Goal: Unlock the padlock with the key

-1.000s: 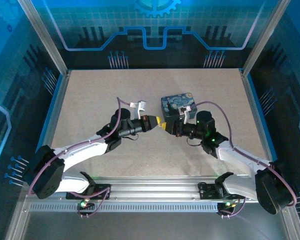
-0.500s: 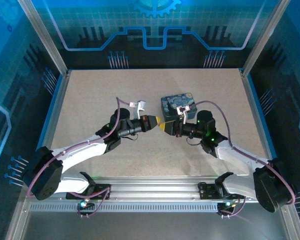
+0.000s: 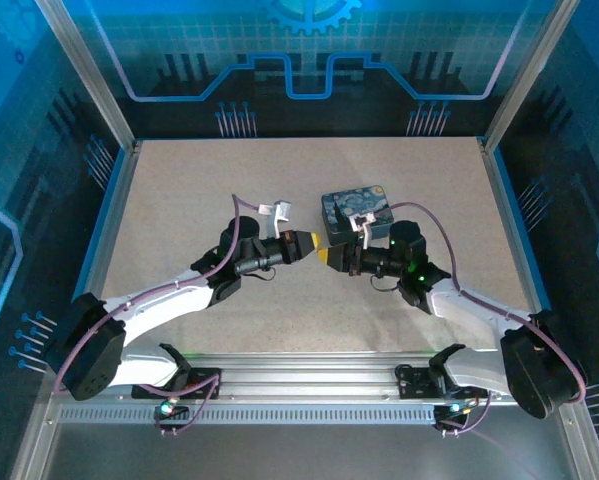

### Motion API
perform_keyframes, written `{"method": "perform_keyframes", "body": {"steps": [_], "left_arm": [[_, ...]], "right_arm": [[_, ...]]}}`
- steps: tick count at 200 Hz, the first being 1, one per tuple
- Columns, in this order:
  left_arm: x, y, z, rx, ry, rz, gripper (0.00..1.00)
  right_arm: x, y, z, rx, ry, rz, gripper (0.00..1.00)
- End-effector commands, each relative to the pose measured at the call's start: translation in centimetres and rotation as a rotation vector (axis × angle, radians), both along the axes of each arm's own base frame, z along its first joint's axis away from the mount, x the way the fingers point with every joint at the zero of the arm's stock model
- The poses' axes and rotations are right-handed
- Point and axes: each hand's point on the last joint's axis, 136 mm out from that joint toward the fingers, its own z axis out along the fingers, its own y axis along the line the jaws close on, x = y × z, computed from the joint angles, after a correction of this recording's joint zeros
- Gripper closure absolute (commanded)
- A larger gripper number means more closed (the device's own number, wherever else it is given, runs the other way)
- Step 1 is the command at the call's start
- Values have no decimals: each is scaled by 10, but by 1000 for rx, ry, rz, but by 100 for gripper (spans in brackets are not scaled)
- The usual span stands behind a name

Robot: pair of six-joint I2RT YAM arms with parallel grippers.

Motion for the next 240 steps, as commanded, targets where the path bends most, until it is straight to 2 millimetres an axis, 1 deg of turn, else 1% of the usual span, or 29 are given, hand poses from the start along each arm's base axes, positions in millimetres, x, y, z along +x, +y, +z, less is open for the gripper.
{"method": "perform_keyframes", "body": {"steps": [1, 26, 41, 78, 94, 122, 140, 148, 156, 166, 174, 186, 195, 216, 224, 240], "left_arm": [[-2, -3, 23, -23, -65, -12, 100], [-1, -3, 22, -22, -65, -12, 100], [-2, -3, 23, -26, -66, -14, 100], [-2, -2, 22, -23, -66, -11, 100], [-1, -2, 22, -24, -68, -8, 100], [-2, -1, 23, -22, -71, -7, 100], [-1, 0, 22, -17, -74, 1, 100], [-1, 1, 22, -14, -75, 5, 95], [-1, 2, 22, -10, -77, 8, 87], [0, 4, 20, 1, -76, 19, 70], [1, 7, 20, 11, -76, 31, 60], [4, 11, 18, 33, -75, 53, 49], [7, 16, 16, 50, -69, 75, 42], [17, 26, 8, 100, -47, 119, 29], [22, 30, 4, 120, -27, 136, 25], [33, 35, -11, 175, 36, 167, 21]], "right_arm": [[2, 7, 14, 26, -31, 19, 72], [3, 10, 16, 30, -34, 25, 73], [5, 11, 16, 29, -34, 19, 74], [5, 10, 13, 23, -28, 10, 81], [5, 8, 12, 21, -26, 2, 86], [7, 5, 12, 14, -26, -16, 97], [6, 2, 11, -1, -31, -31, 100], [6, 0, 10, -11, -34, -37, 100], [5, -2, 8, -27, -34, -44, 100], [5, -6, 5, -51, -36, -55, 100], [5, -8, 3, -73, -40, -63, 100], [4, -12, -1, -116, -44, -73, 100], [3, -17, -7, -156, -35, -85, 100], [1, -29, -13, -240, -46, -119, 100], [2, -34, -16, -275, -48, -140, 100], [2, -48, -22, -358, -50, -188, 100]]}}
